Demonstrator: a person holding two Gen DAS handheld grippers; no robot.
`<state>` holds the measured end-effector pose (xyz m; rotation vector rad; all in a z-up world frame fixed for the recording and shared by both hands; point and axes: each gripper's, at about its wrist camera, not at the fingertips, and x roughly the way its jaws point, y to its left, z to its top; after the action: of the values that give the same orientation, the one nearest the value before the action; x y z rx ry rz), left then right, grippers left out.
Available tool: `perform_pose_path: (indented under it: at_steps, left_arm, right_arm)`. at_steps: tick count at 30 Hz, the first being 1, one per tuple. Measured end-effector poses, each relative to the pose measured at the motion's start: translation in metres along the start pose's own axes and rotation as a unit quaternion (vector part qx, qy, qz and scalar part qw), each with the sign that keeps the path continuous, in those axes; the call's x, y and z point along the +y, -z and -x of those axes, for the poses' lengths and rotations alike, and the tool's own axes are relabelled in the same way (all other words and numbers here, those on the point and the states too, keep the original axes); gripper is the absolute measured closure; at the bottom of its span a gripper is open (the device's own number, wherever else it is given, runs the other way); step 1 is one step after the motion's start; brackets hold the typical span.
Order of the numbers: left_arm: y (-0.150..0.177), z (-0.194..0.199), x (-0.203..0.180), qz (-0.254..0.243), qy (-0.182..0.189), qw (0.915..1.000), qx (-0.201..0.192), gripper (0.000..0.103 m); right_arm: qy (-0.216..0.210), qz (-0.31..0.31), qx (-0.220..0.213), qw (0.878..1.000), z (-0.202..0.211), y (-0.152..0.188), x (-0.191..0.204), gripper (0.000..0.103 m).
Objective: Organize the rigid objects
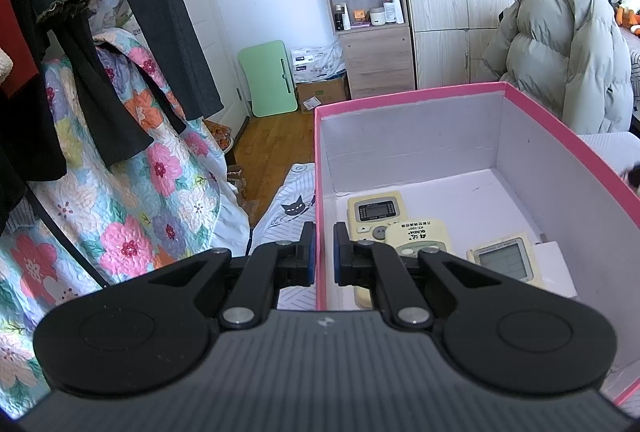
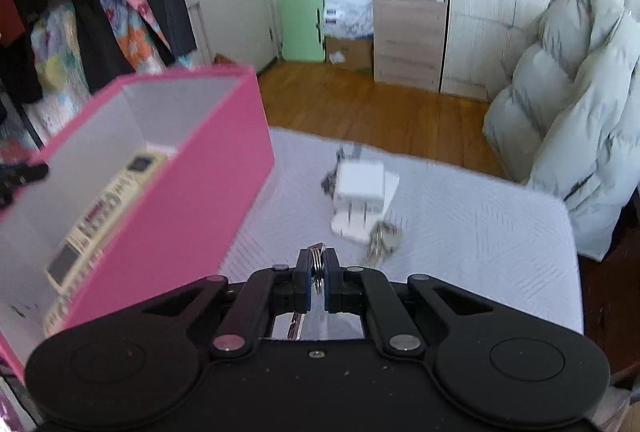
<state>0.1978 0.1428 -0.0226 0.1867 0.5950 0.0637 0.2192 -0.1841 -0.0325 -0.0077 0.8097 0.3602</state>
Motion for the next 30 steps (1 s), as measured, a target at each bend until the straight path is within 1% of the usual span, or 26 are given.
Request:
perform_pose_path:
  at_steps: [3,6,9,11,13,16,18,21,24,28,30]
  left_arm:
    - [0.000,0.000,0.001,0.001,0.001,1.0000,0.000,0.098]
    - [0.000,0.000,0.000,-0.001,0.000,1.0000,0.000,0.098]
    - [0.000,0.000,0.000,-0.001,0.000,1.0000,0.000,0.098]
    - [0.000,0.000,0.000,-0.001,0.000,1.0000,0.000,0.098]
    - [0.001,0.001,0.001,-0.002,-0.001,1.0000,0.000,0.097]
    - [0.001,0.001,0.002,0.000,0.000,1.0000,0.000,0.098]
    - [0.001,0.000,0.002,0.002,0.002,1.0000,0.001,0.098]
    - [0.001,0.000,0.003,0.001,0.003,1.0000,0.002,0.097]
    - [0.001,-0.001,0.002,0.001,0.001,1.0000,0.004,0.097]
    - [0.001,-0.001,0.002,0.004,0.001,1.0000,0.003,0.097]
    - [0.002,-0.002,0.004,0.010,0.006,0.9999,0.003,0.097]
  right_arm:
    - [-0.008,0.002,-0.028,1.000,0.017,-0.015,0.005,0.096]
    - [-0.021,0.017,-0.058,0.998,0.040,-0.033,0.018,0.096]
    - [-0.049,0.028,-0.071,0.996,0.055,-0.049,0.032,0.096]
    - [-0.079,0.035,-0.065,0.994,0.058,-0.059,0.046,0.096]
    - [-0.120,0.038,-0.045,0.991,0.055,-0.070,0.060,0.096]
    - [-0.174,0.048,-0.001,0.984,0.040,-0.082,0.083,0.096]
    - [-0.198,0.055,0.027,0.978,0.029,-0.084,0.098,0.096]
    - [-0.219,0.069,0.064,0.971,0.009,-0.085,0.118,0.096]
    - [-0.221,0.084,0.099,0.967,-0.012,-0.084,0.137,0.096]
    - [-0.202,0.094,0.149,0.963,-0.048,-0.083,0.149,0.096]
    - [-0.198,0.094,0.164,0.962,-0.063,-0.081,0.153,0.096]
